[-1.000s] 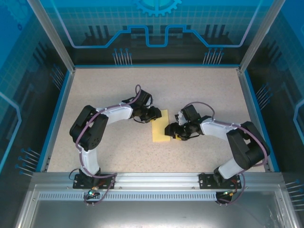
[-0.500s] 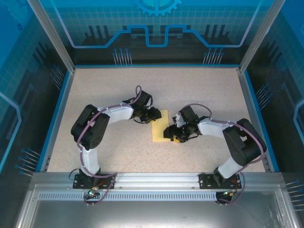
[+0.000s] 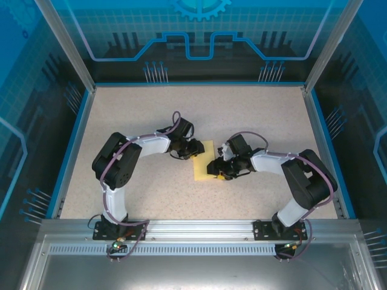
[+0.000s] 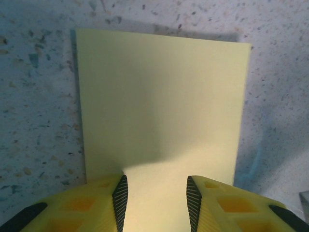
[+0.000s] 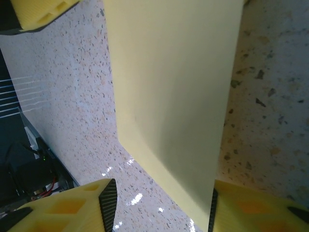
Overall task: Fold a paper plane with a square sheet of paper (pick it up from the middle)
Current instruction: Third fold the triangle at the center of the table.
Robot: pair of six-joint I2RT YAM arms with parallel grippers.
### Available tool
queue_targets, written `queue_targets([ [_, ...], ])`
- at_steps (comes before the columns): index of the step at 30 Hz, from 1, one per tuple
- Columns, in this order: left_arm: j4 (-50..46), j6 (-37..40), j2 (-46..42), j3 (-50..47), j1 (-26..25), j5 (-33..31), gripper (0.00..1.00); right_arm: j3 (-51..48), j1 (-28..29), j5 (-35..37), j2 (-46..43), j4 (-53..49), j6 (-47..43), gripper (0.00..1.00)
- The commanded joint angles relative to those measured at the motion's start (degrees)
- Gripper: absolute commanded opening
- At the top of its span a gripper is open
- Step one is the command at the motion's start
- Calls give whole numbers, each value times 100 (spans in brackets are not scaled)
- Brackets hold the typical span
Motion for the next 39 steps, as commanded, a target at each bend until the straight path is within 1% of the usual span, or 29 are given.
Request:
queue_targets([
  [1,33,-25,165,-111,19,-68,40,-132,41,-45,-127,26,143,46],
  [5,44,-26,157,-157,20,-84,40,-164,15,99,-176,-33,259,35],
  [8,35,-26,164,-183,18,-98,40,-103,5,325,-202,-285,237,29],
  [14,44,-18,148,-228,18,-97,40,-140,-64,395,-368,-244,362,26],
  [16,53,-11,135,-237,12,-82,40,-129,-65,395,-372,-195,407,21],
  [20,56,4,113,-236,12,-49,39,-63,-63,363,-292,-29,556,8],
  [21,49,9,113,-237,12,-54,39,-39,-48,361,-275,20,600,6],
  [26,51,0,139,-272,16,-63,39,162,55,343,-166,298,741,5],
  [34,34,-3,114,-254,19,-41,39,666,191,352,393,554,767,7],
  [39,77,81,-34,-113,24,141,39,853,236,369,640,523,663,8],
])
